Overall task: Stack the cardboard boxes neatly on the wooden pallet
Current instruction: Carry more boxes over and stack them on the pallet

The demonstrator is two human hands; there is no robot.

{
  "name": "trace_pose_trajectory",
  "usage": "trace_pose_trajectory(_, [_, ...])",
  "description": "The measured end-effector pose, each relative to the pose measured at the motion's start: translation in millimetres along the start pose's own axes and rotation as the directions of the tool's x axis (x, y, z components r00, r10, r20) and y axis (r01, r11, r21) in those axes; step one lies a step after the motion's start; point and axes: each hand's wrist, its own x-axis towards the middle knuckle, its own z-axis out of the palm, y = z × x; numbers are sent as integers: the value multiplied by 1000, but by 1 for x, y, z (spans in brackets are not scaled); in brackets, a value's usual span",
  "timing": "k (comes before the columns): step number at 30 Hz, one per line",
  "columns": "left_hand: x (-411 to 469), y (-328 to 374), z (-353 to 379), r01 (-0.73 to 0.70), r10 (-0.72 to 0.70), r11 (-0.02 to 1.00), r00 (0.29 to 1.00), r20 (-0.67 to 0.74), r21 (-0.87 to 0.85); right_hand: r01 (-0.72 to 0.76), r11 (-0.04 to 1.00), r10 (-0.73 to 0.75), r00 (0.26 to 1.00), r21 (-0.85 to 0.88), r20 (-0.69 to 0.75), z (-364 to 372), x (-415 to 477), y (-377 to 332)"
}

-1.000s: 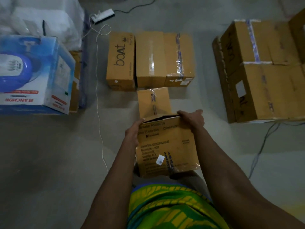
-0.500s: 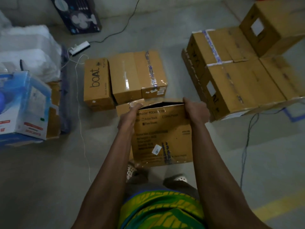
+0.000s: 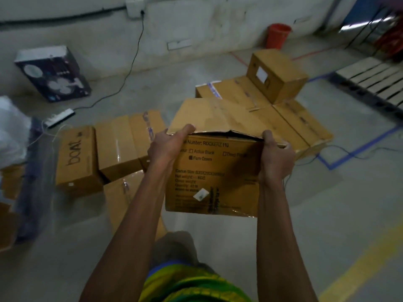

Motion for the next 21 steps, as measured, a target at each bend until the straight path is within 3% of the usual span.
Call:
trace_pose_trajectory(8, [17,29,130,2,0,1000,996,85,-27,33,998,-41,989,-54,-145,-41,108,-4])
trace_pose_trajectory(15, [79,43,258,136,-132,989,989,58,-57,125,973,-143,986,-194,-84,-18,268,-22])
trace_pose_trajectory(21, [134,102,381,203,-198,979,972,127,-23,36,954,-51,998,-299,-43,-9,418,-51])
